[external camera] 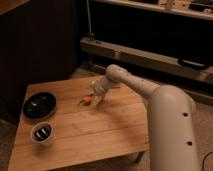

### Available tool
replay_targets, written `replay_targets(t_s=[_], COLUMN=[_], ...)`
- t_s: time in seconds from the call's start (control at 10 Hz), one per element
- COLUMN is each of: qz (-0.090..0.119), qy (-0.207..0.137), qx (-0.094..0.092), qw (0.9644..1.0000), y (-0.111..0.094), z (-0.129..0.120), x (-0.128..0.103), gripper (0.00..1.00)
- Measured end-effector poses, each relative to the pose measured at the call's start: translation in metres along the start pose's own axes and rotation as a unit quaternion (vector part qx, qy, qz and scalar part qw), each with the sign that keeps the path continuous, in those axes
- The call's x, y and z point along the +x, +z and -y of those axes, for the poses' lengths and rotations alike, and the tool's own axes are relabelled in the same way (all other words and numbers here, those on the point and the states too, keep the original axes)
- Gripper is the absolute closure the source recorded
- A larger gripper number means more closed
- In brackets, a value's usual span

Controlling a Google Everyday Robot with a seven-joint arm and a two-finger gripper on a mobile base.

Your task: Place the pepper on the white sponge

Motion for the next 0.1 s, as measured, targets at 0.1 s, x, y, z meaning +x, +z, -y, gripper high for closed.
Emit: replay_targets(t_s=[0.1], qz=[-0.001], qy=[0.002], qx=[0.002], qw=[1.0], y=[-0.0024], z=[0.0], x=[0.0022], gripper=[0.2])
